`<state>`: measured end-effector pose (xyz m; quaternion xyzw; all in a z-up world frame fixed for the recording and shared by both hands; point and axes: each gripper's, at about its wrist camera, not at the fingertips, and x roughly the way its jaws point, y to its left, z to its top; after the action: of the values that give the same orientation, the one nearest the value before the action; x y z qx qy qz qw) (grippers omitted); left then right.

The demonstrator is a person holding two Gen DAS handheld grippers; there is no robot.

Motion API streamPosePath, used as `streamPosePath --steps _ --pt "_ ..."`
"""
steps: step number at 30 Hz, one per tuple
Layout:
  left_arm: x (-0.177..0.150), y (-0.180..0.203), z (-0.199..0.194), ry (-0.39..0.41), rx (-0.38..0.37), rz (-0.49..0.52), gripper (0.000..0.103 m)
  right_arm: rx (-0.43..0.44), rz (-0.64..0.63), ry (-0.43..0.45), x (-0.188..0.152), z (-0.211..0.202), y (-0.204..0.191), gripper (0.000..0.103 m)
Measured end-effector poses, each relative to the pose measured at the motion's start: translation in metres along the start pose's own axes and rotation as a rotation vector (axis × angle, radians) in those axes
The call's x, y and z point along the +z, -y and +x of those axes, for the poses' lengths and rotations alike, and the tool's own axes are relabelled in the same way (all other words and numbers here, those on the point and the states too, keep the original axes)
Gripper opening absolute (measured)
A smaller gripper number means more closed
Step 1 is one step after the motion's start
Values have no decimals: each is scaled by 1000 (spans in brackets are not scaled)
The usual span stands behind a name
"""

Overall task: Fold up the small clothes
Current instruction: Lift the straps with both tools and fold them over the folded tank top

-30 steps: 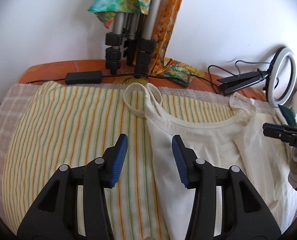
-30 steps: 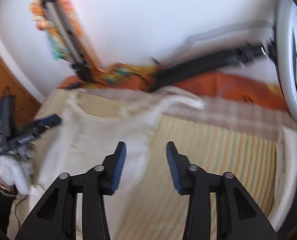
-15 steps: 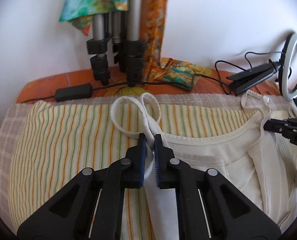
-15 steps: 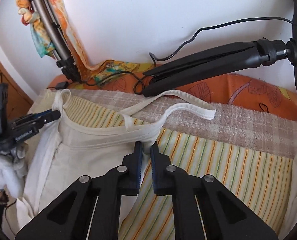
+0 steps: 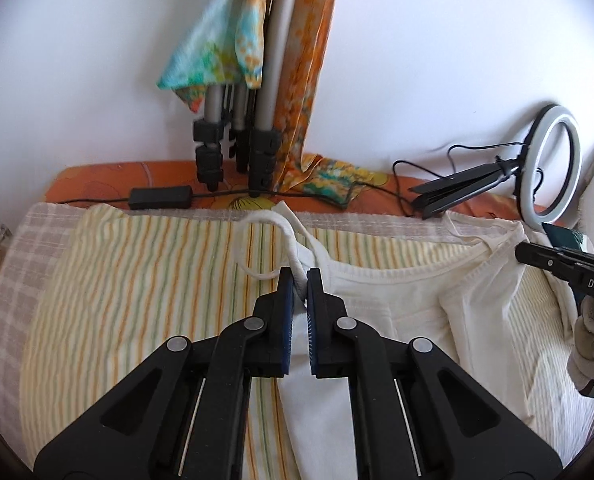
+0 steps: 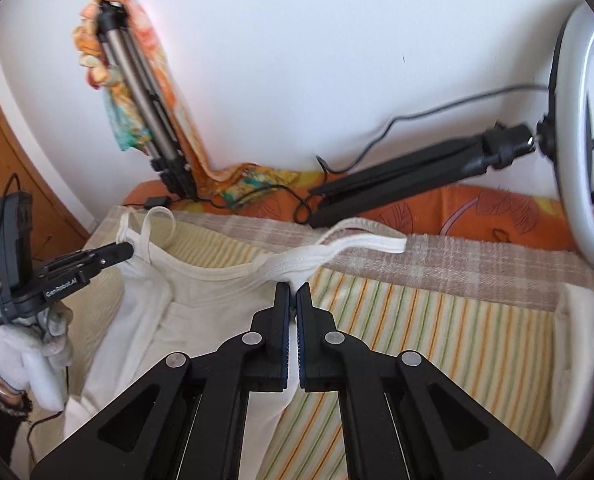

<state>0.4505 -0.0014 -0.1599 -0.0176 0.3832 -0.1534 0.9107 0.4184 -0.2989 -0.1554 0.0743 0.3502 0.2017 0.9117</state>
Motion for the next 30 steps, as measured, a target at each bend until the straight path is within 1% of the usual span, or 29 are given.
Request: streamPosePath --steps 3,7,12,13,14,15,16,19,22,24,27,30 --pt "-4 6 -22 17 8 21 4 -2 -7 12 -5 -19 -8 2" --pt "-12 13 -57 54 -14 14 4 2 -12 33 -15 -44 -17 2" --pt "-36 26 -103 88 -17 35 4 -4 -48 43 -40 -84 -42 2" --pt "-44 29 -113 91 -15 44 4 -10 -66 44 -47 -94 -49 2" --pt "-51 32 -121 92 -15 48 4 -24 -49 18 -53 -101 -55 2" --pt "-59 34 -129 92 -17 51 4 -26 -60 17 -59 -110 -61 2" --pt "-66 37 -135 93 -15 55 4 -59 13 -50 -65 -116 -67 2" --pt "-100 45 -156 88 -16 66 4 -62 -16 -61 -87 -133 -89 2" --pt "-131 46 -165 64 -24 44 4 -67 -34 -80 -109 -144 -103 2" --pt "-151 48 -171 54 -13 40 4 -64 -34 -93 -127 -149 -109 2" --pt "-174 50 -177 43 13 41 4 -61 -33 -116 -147 -152 -115 2" --pt "-188 50 -183 41 28 39 4 -64 -38 -137 -163 -155 -120 2"
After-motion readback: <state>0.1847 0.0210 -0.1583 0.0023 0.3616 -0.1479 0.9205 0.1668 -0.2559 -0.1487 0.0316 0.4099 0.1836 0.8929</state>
